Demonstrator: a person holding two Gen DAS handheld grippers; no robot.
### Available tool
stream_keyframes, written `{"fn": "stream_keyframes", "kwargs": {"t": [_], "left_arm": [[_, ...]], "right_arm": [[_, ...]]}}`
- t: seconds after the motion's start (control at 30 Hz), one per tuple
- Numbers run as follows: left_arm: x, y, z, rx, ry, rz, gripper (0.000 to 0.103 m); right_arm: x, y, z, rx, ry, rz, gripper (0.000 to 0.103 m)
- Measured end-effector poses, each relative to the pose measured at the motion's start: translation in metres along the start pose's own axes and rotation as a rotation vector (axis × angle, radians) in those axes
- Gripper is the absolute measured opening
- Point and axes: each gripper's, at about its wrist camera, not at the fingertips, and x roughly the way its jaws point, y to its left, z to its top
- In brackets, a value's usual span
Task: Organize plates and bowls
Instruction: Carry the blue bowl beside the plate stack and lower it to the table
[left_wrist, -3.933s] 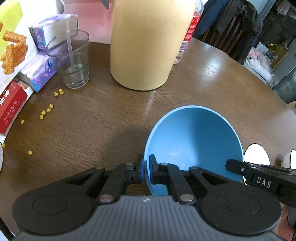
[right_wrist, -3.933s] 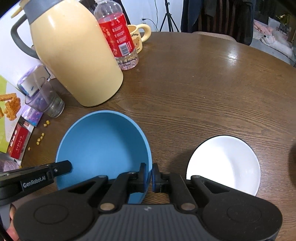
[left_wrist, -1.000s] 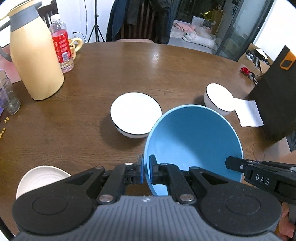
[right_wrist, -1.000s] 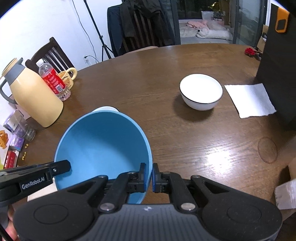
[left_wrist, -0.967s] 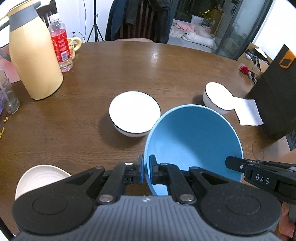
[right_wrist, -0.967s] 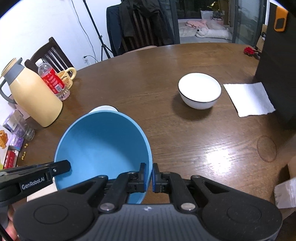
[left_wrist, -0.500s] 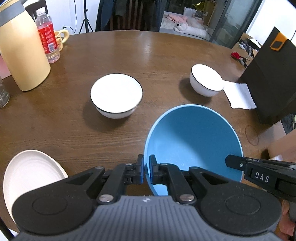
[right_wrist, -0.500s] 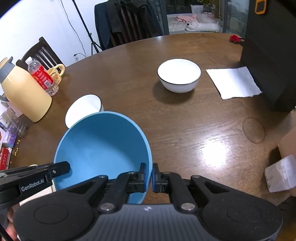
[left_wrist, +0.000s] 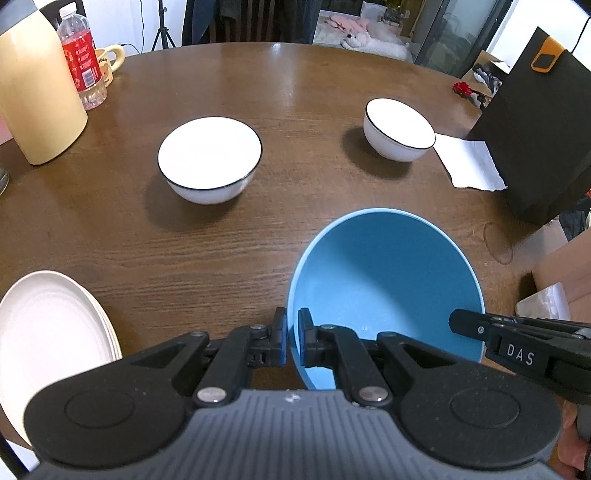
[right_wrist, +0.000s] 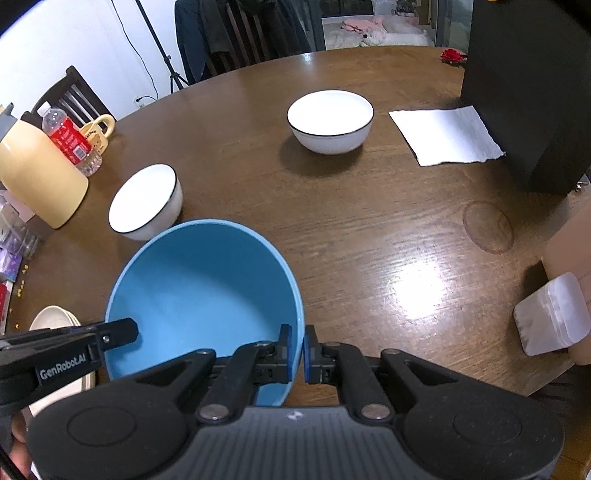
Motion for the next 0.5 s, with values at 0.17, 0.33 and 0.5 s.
{"fn": "stream_keyframes", "kwargs": {"t": [0.17,0.33,0.5], "left_arm": [[0.005,-0.003,-0.006,-0.003,0.014,0.005,0.007],[0.011,-0.007,-0.012,-0.003,0.03,0.003,0.007],[0.017,-0.011,-0.017,-0.004,0.045,0.005,0.007]], "right_arm": [[0.004,-0.005,-0.006,-0.004,0.016,-0.002,0.006],[0.009,-0.011,-0.012,-0.004,0.032,-0.008,0.006],[0.014,-0.016,-0.016,-0.002,0.048,-0.014,0.006]]}}
